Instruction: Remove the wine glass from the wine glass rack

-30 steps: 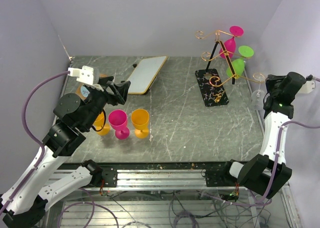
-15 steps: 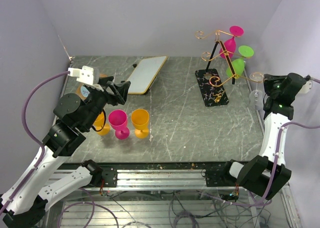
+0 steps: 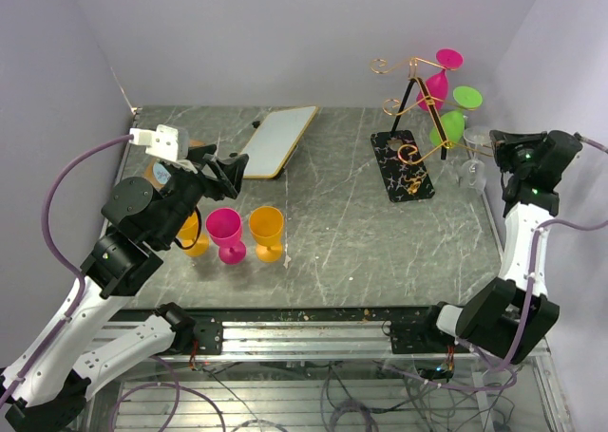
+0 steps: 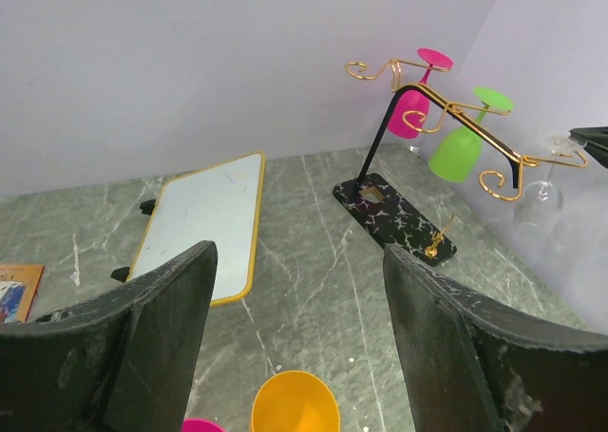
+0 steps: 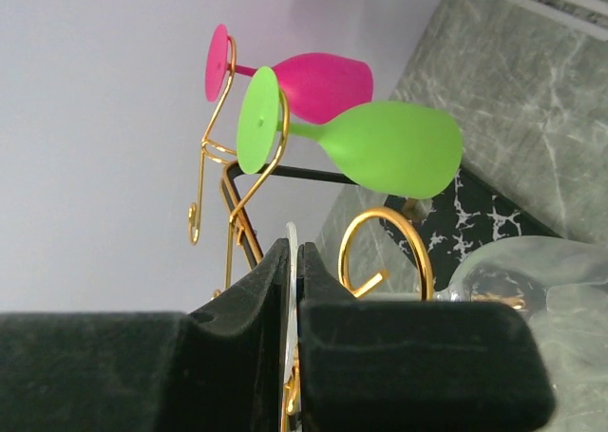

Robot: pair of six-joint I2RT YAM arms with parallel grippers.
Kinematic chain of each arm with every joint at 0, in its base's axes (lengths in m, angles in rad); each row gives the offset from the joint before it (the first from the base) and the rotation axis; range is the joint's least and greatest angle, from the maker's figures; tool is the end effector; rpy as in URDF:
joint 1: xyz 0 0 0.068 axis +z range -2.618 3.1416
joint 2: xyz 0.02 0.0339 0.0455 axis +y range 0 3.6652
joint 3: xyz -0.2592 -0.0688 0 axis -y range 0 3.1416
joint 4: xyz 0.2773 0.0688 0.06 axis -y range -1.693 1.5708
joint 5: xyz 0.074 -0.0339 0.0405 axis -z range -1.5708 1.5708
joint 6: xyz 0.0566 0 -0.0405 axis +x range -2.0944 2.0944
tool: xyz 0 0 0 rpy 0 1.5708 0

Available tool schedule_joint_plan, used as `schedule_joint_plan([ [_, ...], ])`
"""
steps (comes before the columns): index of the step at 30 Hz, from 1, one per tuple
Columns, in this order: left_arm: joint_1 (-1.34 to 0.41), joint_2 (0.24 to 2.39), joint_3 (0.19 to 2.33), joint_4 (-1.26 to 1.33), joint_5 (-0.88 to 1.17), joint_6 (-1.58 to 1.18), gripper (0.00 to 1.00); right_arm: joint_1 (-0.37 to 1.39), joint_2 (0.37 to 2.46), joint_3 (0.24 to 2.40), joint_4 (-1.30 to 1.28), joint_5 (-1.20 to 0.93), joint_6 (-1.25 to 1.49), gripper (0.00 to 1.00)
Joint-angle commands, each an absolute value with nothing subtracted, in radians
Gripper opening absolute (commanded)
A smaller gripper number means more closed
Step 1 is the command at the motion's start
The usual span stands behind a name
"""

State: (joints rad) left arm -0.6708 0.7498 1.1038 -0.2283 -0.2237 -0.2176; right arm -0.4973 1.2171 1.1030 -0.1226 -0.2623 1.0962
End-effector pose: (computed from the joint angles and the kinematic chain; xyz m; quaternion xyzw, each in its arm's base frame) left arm 0.1627 -0.1131 0.4587 0.0661 0.6592 -0.2537 0.7048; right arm 0.3037 -0.1482 0.3545 0.5004 0.6023 0.2791 0.5558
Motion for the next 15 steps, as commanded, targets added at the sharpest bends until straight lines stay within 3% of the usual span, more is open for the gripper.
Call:
schedule_joint_plan([
  [1,-0.666,0.743,1.098,-0.179,-0.212,-0.227,0.81,-0.499,1.251,1.163,-0.003,-0.308,1.147,0.0],
  [15,-0.664,0.738,1.097,-0.177,-0.21,-0.227,0.81,-0.44,1.329,1.262,0.049,-0.118,1.132,0.0],
])
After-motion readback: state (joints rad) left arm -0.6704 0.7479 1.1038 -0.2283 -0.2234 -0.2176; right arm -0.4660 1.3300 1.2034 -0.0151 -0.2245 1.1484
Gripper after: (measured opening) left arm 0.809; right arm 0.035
